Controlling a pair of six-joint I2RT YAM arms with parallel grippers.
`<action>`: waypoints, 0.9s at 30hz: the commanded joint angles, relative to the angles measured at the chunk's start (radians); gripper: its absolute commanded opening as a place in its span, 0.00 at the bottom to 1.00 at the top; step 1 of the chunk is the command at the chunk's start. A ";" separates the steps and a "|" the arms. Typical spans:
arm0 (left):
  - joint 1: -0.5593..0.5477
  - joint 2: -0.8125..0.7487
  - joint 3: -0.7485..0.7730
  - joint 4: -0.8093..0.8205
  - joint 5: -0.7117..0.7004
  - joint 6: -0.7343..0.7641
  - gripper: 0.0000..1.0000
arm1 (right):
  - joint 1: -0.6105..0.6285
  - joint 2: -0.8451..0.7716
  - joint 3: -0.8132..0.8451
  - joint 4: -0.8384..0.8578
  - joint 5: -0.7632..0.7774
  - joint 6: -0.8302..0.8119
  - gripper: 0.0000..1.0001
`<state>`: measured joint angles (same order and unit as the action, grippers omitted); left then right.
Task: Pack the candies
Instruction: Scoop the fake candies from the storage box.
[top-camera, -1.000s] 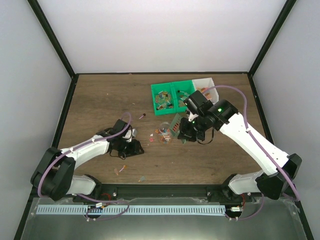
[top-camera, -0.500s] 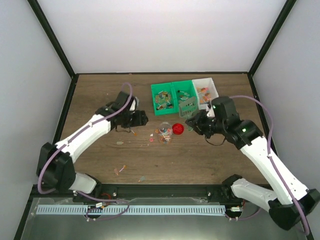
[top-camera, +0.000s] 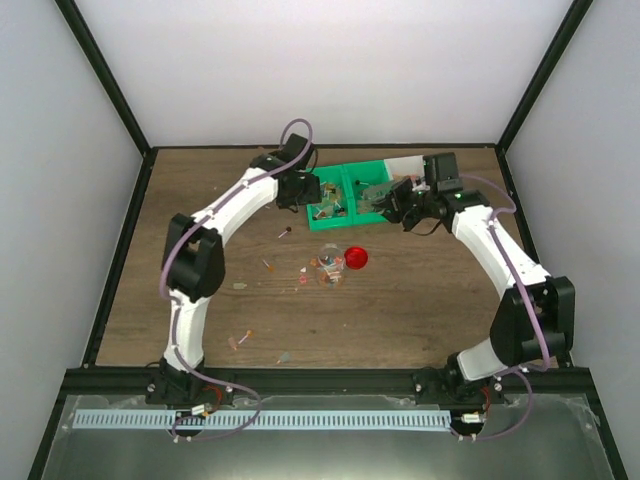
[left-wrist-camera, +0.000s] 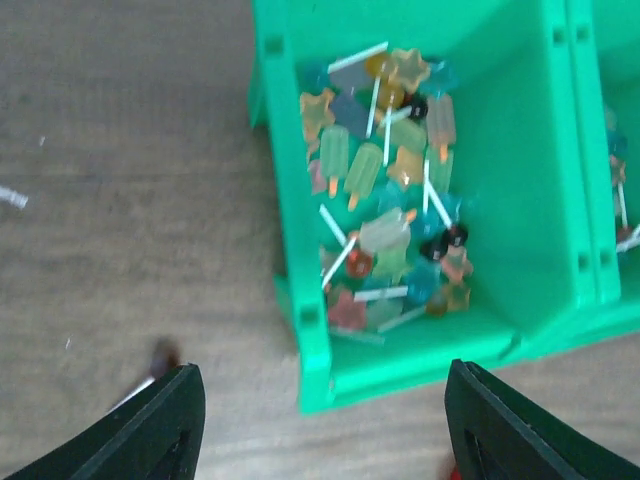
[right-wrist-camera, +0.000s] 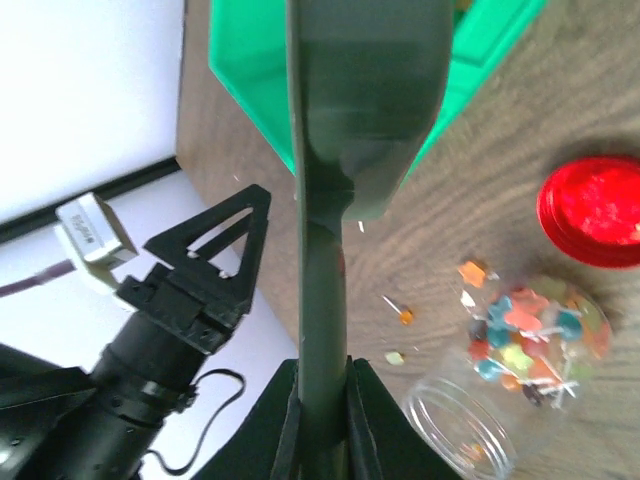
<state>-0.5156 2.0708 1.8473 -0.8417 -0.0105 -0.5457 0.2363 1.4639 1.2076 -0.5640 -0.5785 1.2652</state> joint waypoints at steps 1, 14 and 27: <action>0.006 0.147 0.217 -0.123 -0.056 -0.014 0.67 | -0.070 0.054 0.076 0.037 -0.084 0.035 0.01; 0.023 0.330 0.370 -0.193 -0.083 -0.034 0.63 | -0.100 0.202 0.093 0.137 -0.225 0.060 0.01; 0.034 0.405 0.404 -0.148 -0.026 -0.079 0.52 | -0.105 0.304 0.113 0.099 -0.236 0.167 0.01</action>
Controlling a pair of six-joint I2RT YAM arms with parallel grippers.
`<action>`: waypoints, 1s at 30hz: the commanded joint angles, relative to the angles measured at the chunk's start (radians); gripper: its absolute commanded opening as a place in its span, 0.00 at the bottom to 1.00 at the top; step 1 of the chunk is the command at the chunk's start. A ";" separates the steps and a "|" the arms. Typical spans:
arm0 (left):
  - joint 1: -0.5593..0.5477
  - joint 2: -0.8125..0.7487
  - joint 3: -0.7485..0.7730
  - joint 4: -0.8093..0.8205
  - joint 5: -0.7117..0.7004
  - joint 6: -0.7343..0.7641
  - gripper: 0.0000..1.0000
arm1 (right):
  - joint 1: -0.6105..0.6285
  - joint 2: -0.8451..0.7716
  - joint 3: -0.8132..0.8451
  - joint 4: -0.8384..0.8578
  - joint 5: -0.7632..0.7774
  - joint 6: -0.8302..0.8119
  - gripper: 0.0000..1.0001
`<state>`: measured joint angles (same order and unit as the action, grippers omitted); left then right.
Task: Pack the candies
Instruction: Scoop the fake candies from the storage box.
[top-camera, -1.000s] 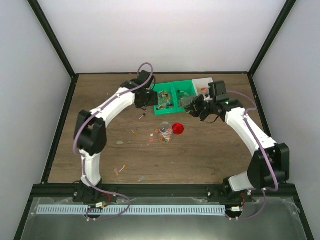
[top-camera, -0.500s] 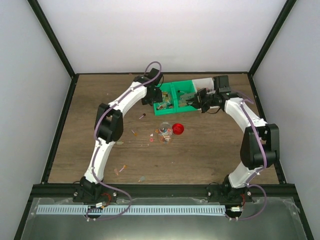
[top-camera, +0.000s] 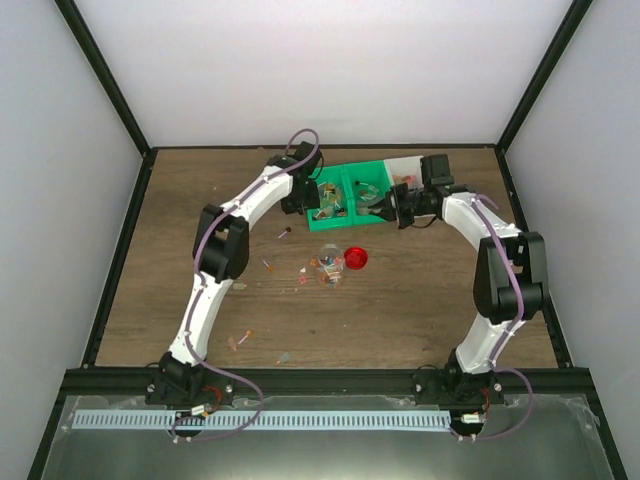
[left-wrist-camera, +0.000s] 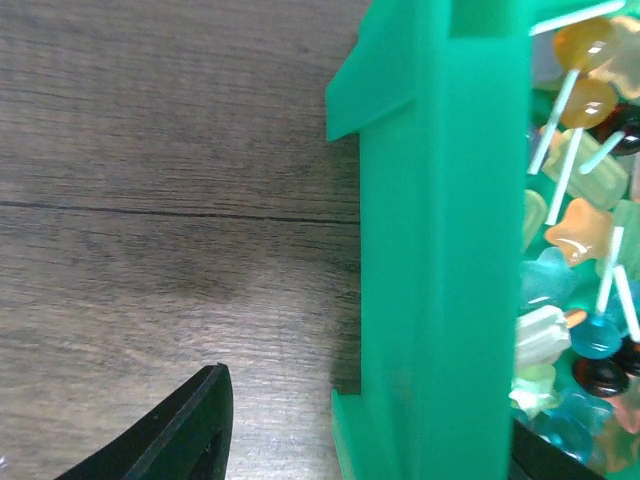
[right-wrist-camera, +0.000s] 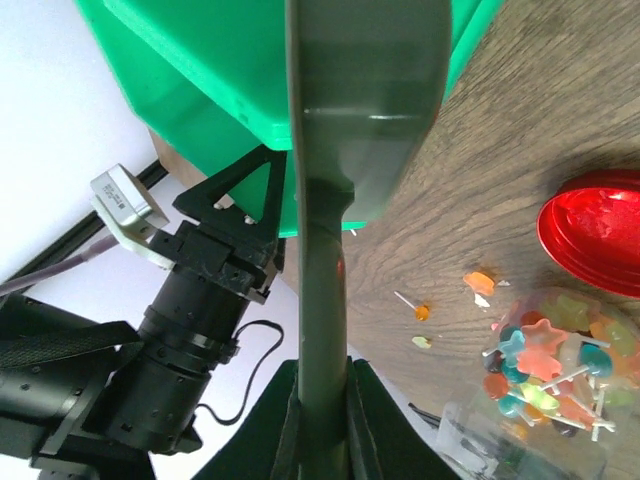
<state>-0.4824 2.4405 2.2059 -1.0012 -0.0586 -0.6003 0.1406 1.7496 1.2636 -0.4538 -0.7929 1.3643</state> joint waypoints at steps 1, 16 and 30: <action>-0.001 0.040 0.051 0.013 0.022 -0.027 0.52 | -0.009 0.028 0.064 -0.025 -0.025 0.082 0.01; 0.001 0.062 0.061 0.045 -0.006 -0.059 0.41 | -0.063 0.224 0.394 -0.580 -0.017 -0.055 0.01; -0.004 0.090 0.062 0.047 0.023 -0.076 0.37 | -0.088 0.317 0.437 -0.748 -0.076 -0.144 0.01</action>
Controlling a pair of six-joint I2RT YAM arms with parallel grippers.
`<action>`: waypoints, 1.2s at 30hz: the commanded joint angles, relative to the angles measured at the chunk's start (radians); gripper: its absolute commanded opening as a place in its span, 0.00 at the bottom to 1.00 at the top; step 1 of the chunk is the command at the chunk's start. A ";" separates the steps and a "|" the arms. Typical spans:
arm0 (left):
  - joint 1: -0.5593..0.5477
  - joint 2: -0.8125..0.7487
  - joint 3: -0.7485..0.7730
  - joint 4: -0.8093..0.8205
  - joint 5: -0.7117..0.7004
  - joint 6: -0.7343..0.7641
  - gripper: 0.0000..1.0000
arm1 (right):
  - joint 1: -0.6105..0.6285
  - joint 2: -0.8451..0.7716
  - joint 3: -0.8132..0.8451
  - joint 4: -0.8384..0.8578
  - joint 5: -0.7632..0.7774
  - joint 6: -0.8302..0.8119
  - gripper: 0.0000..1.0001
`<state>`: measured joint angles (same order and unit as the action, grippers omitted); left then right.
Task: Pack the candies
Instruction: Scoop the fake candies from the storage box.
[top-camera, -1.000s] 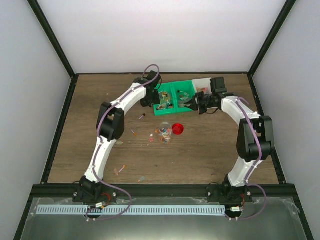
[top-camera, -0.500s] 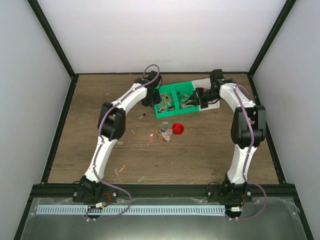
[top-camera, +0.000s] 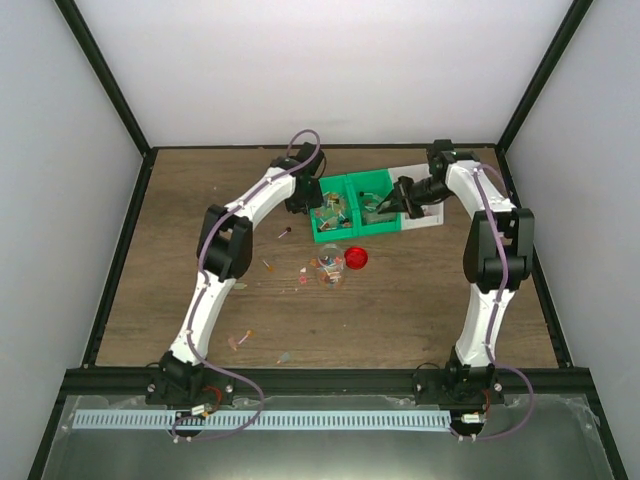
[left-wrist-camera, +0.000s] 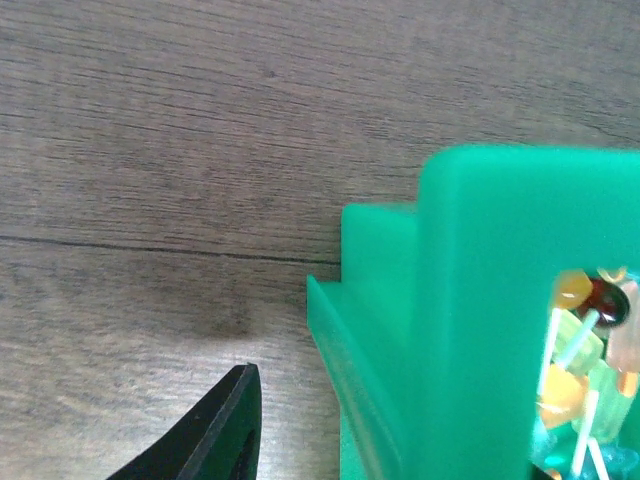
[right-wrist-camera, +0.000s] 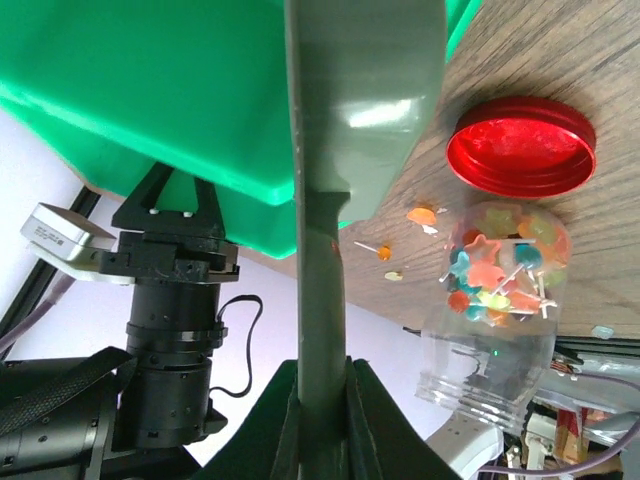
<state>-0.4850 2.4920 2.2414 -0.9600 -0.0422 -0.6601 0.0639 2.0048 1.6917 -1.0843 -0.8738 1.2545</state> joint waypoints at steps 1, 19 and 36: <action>-0.002 0.041 0.027 0.006 0.009 -0.016 0.37 | -0.012 0.075 0.003 -0.109 0.004 -0.035 0.01; -0.003 0.056 0.030 -0.048 0.028 0.030 0.34 | -0.013 0.179 0.075 0.209 -0.060 -0.062 0.01; -0.003 0.086 0.035 -0.026 0.104 0.025 0.34 | -0.013 0.105 -0.127 0.178 -0.026 -0.082 0.01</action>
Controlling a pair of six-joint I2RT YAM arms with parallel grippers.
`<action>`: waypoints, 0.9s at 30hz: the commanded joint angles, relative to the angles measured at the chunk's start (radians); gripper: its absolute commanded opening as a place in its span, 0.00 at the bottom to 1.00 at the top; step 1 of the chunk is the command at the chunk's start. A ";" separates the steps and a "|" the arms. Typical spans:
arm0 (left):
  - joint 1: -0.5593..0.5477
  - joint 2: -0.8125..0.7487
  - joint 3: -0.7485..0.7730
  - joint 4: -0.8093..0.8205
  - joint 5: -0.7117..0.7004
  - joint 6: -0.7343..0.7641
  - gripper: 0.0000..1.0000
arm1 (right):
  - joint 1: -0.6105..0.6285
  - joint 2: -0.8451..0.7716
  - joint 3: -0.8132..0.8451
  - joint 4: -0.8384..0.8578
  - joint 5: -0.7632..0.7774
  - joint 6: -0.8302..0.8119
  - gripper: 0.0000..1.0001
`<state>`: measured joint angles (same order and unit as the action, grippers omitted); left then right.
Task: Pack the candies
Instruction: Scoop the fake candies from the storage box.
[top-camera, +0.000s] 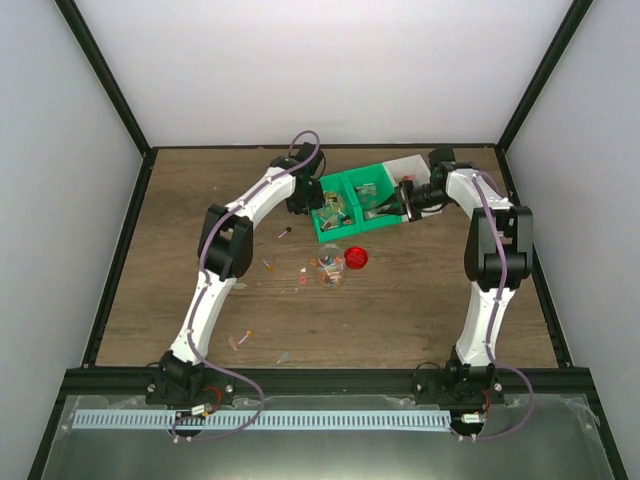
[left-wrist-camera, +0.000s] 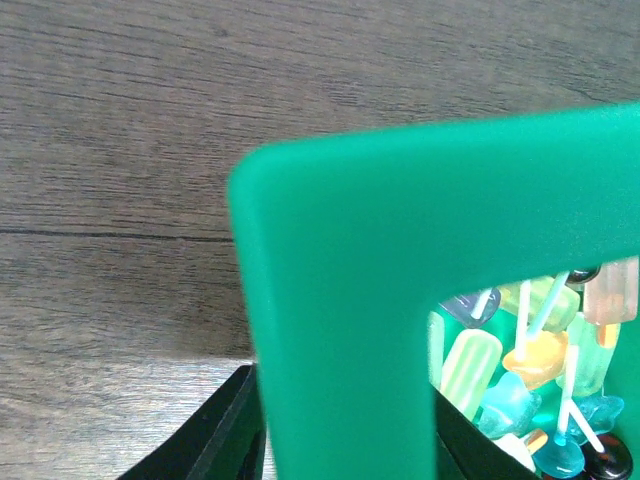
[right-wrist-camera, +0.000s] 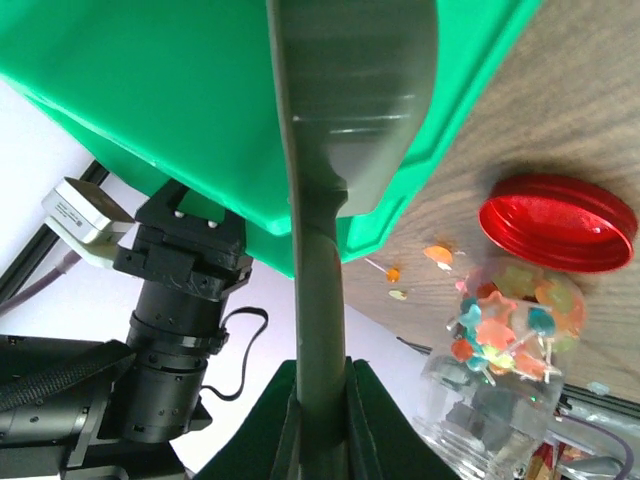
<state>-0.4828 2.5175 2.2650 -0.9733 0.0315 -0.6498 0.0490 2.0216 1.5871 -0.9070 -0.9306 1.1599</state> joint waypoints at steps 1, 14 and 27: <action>-0.004 0.064 0.011 -0.018 0.033 0.020 0.34 | 0.002 0.117 -0.011 0.022 0.030 0.018 0.01; -0.020 0.120 0.048 -0.070 0.088 0.062 0.16 | -0.002 0.324 -0.022 0.433 -0.064 -0.065 0.01; -0.007 0.098 0.053 -0.069 0.025 0.010 0.10 | 0.002 0.219 0.039 -0.022 0.011 -0.282 0.01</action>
<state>-0.4660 2.5561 2.3348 -1.0218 0.0284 -0.6949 0.0364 2.2559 1.6436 -0.5911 -1.1252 0.8757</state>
